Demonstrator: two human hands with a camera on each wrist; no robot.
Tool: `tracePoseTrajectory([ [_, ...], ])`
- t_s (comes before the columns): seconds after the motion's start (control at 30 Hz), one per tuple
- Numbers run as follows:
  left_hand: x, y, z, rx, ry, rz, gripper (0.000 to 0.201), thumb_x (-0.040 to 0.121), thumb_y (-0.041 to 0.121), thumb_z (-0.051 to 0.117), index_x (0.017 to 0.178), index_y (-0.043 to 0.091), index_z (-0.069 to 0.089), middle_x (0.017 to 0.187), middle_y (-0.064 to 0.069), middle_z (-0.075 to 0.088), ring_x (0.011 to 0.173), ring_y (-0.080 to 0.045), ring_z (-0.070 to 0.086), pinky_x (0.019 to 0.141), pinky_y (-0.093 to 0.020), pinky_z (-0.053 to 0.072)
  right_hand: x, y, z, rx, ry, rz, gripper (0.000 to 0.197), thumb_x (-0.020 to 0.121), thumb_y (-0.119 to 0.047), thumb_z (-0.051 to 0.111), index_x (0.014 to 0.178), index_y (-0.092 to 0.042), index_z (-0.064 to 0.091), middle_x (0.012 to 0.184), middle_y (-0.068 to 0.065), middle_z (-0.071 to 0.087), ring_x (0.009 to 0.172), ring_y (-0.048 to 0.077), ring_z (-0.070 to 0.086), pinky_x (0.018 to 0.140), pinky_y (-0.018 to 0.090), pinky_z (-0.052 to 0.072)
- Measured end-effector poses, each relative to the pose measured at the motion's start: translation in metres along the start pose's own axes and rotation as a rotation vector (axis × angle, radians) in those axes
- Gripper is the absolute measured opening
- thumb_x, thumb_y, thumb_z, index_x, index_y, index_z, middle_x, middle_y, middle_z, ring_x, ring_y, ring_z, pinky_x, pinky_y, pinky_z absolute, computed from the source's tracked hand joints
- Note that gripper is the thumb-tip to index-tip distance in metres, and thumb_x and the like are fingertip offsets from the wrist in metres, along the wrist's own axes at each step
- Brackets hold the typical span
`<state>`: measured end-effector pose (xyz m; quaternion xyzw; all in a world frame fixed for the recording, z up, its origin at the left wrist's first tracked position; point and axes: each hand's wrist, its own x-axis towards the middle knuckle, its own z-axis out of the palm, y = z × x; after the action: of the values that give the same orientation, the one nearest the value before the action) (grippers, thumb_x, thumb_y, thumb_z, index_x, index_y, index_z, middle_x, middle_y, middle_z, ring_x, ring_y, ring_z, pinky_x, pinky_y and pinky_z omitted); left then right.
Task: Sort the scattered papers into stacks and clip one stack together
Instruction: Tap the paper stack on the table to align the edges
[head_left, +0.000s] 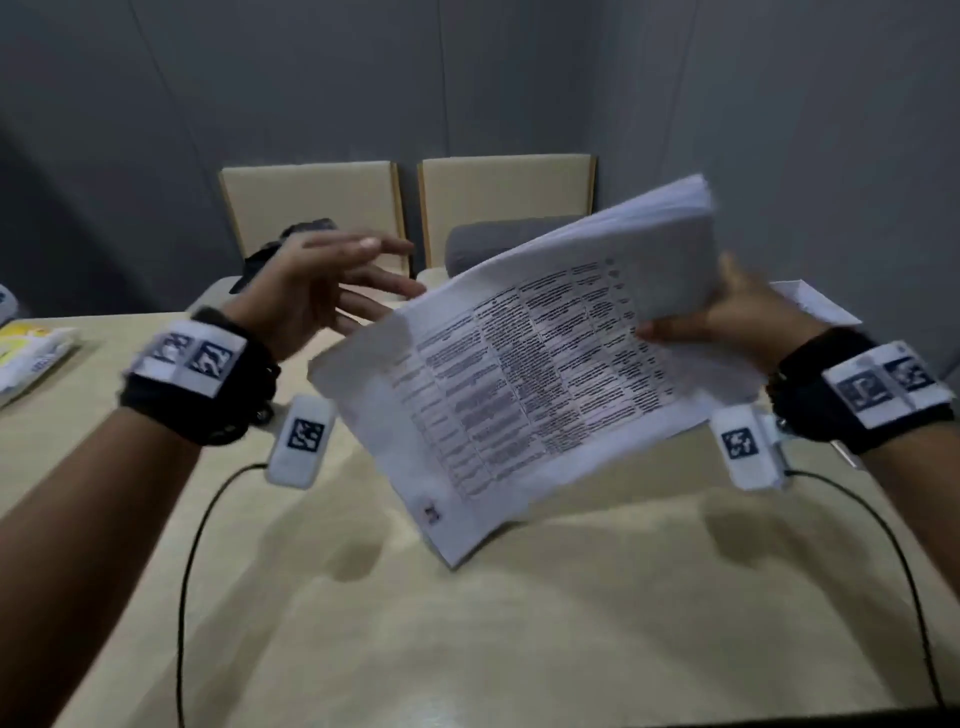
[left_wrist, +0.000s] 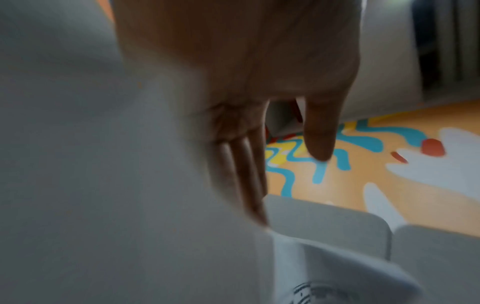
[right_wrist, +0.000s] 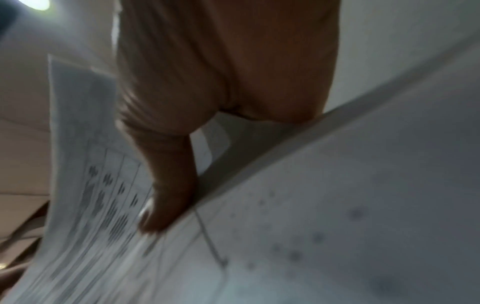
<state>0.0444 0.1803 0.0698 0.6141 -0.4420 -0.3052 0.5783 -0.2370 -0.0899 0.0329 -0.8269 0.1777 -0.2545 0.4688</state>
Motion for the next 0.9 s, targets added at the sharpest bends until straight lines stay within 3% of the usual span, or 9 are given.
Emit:
tracePoseTrajectory([
  [0.07,0.002,0.017,0.008,0.206,-0.148,-0.127,0.055,0.078,0.04,0.065,0.127,0.018,0.061,0.109,-0.007,0.074,0.074,-0.024,0.072,0.056,-0.031,0.058,0.012,-0.024,-0.003,-0.089,-0.095,-0.036,0.035,0.066,-0.018,0.09,0.092,-0.02,0.066,0.093,0.005,0.072,0.084,0.001,0.071,0.082,0.026,0.058],
  [0.13,0.005,0.016,0.031,0.491,-0.238,-0.164,0.053,0.075,0.045,0.071,0.123,0.025,0.06,0.1,0.0,0.074,0.076,-0.024,0.071,0.053,-0.032,0.056,0.021,-0.047,0.006,-0.236,-0.215,-0.063,0.046,0.061,-0.037,0.091,0.093,-0.013,0.069,0.091,0.004,0.075,0.083,0.015,0.072,0.076,0.035,0.058],
  [0.17,0.007,0.009,0.044,0.617,-0.256,-0.149,0.05,0.073,0.047,0.074,0.116,0.023,0.062,0.092,0.001,0.073,0.074,-0.022,0.069,0.055,-0.031,0.053,0.024,-0.055,0.012,-0.301,-0.266,-0.064,0.044,0.06,-0.041,0.091,0.088,-0.015,0.069,0.084,-0.006,0.074,0.074,0.009,0.069,0.067,0.027,0.056],
  [0.3,0.009,-0.024,0.064,0.611,-0.142,-0.035,0.039,0.08,0.03,0.078,0.089,-0.006,0.064,0.067,-0.009,0.061,0.053,-0.018,0.054,0.049,-0.028,0.042,0.038,-0.064,0.027,-0.429,-0.281,-0.047,0.026,0.067,-0.02,0.089,0.065,-0.022,0.064,0.053,-0.02,0.064,0.046,-0.005,0.056,0.047,0.01,0.041],
  [0.4,0.006,-0.037,0.047,0.377,0.007,0.023,0.033,0.08,0.018,0.078,0.089,-0.01,0.065,0.072,-0.013,0.061,0.058,-0.018,0.055,0.055,-0.032,0.046,0.041,-0.056,0.017,-0.312,-0.134,0.003,0.029,0.061,-0.031,0.09,0.077,-0.013,0.074,0.068,-0.001,0.074,0.061,0.011,0.067,0.058,0.025,0.051],
  [0.47,0.005,-0.045,0.037,0.115,0.114,0.003,0.041,0.074,0.015,0.077,0.102,-0.013,0.064,0.092,-0.025,0.065,0.08,-0.026,0.061,0.076,-0.045,0.054,0.038,-0.041,0.012,-0.027,-0.031,0.091,0.038,0.059,-0.033,0.086,0.086,-0.012,0.07,0.07,0.0,0.075,0.062,0.012,0.07,0.059,0.025,0.056],
  [0.63,0.01,-0.065,0.054,-0.13,0.347,-0.092,0.029,0.086,-0.001,0.067,0.113,-0.009,0.062,0.097,-0.019,0.067,0.089,-0.029,0.063,0.097,-0.049,0.051,0.021,-0.008,0.068,0.451,-0.209,0.295,0.034,0.079,-0.024,0.07,0.11,-0.009,0.067,0.105,0.007,0.076,0.09,0.021,0.074,0.081,0.033,0.061],
  [0.77,0.017,-0.094,0.047,-0.086,0.277,-0.288,0.034,0.084,0.003,0.071,0.116,-0.008,0.064,0.111,-0.026,0.069,0.099,-0.041,0.068,0.087,-0.051,0.056,0.022,0.015,0.103,0.273,-0.106,0.361,0.032,0.086,-0.001,0.07,0.117,0.001,0.063,0.113,0.015,0.073,0.101,0.029,0.072,0.094,0.045,0.055],
  [0.9,0.025,-0.114,-0.009,0.344,0.228,-0.406,0.024,0.093,0.024,0.063,0.102,0.002,0.068,0.087,-0.018,0.075,0.071,-0.032,0.071,0.059,-0.035,0.058,0.012,0.046,0.115,0.107,-0.128,0.452,0.027,0.087,-0.001,0.069,0.114,-0.004,0.066,0.105,0.013,0.075,0.093,0.026,0.073,0.088,0.041,0.057],
])
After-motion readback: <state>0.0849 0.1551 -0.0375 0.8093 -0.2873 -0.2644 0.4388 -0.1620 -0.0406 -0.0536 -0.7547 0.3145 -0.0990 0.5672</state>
